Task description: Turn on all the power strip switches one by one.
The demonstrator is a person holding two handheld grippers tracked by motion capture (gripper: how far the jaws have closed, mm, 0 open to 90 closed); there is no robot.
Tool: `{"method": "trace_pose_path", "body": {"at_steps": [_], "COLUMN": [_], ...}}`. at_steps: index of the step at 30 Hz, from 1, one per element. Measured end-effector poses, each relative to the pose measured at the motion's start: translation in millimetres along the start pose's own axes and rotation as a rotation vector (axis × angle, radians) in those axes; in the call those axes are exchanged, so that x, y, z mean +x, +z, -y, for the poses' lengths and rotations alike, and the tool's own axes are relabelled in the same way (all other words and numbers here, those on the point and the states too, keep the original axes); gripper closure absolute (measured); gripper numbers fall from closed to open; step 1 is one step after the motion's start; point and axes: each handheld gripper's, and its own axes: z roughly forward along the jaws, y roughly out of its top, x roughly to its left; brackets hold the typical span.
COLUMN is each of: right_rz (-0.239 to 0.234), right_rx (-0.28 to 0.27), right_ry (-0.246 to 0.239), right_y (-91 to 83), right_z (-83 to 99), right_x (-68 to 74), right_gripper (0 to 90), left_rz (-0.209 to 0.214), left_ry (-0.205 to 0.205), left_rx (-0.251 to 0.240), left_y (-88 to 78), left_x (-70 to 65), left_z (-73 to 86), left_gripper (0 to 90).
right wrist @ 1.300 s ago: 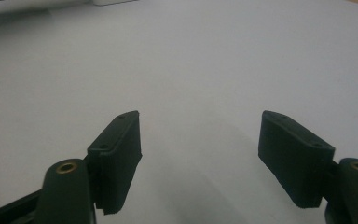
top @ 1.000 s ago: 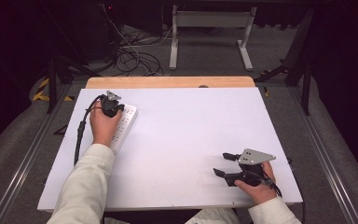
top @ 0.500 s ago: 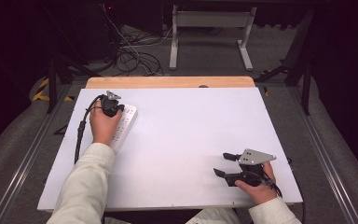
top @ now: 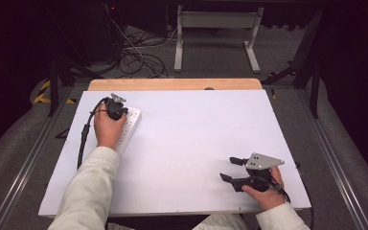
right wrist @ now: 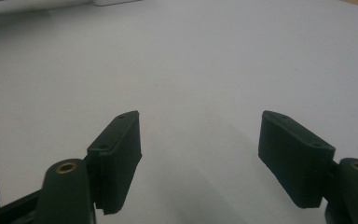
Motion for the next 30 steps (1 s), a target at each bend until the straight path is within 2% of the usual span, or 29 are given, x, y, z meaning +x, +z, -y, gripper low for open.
{"method": "trace_pose_path", "body": {"at_steps": [2,3,4,5,9,11,12,13,16,19,21,24,25,30], "right_rz": [0.0,0.003,0.003,0.006,0.008,0.01,0.012,0.012,0.014,0.019,0.026,0.04,0.041,0.042], "right_rx": [0.0,-0.008,-0.008,-0.007,-0.003,-0.006,-0.003,-0.003,-0.002,-0.004,-0.009,-0.013,-0.015,-0.019], "right_ry": [0.0,0.002,0.002,0.003,-0.001,-0.002,-0.002,-0.002,0.0,0.005,0.009,0.018,0.021,0.023], "right_y": [0.1,-0.5,-0.5,-0.6,-0.4,-0.8,-0.5,-0.5,0.5,-0.1,-0.8,-2.3,-2.7,-3.4], "right_z": [-0.2,-0.7,-0.7,-0.8,-0.9,-1.4,-1.4,-1.4,-1.3,-1.4,-1.5,-1.8,-1.9,-1.9], "right_x": [0.3,0.3,0.3,0.0,0.7,1.3,1.2,1.2,0.7,0.5,0.4,-0.5,-0.6,-1.2], "right_gripper": [30.7,30.7,30.7,30.7,30.7,30.7,30.7,30.7,30.6,30.5,30.4,29.8,29.8,29.5], "left_rz": [0.039,0.044,0.048,0.055,0.102,0.123,0.148,0.155,0.197,0.223,0.242,0.275,0.285,0.363], "left_ry": [-0.025,-0.024,-0.024,-0.015,0.018,0.023,0.023,0.032,0.043,0.053,0.044,0.057,0.071,0.076], "left_rx": [-0.028,-0.05,-0.063,-0.075,-0.126,-0.158,-0.162,-0.17,-0.205,-0.242,-0.25,-0.298,-0.314,-0.38], "left_y": [-6.5,-10.7,-15.2,-19.8,-40.0,-50.0,-54.4,-59.5,-79.0,-99.7,-110.3,-126.1,-131.4,-151.2], "left_x": [1.6,1.8,0.4,-1.2,-6.3,-9.1,-10.9,-12.2,-18.3,-25.1,-31.0,-41.0,-43.6,-54.9], "left_z": [-0.9,-1.9,-3.5,-4.8,-8.0,-7.9,-7.1,-6.1,-1.1,7.9,15.9,29.0,33.8,64.4], "left_gripper": [89.9,84.6,84.6,77.1,73.6,67.2,63.2,63.2,54.6,49.6,47.4,41.8,39.6,34.6]}}
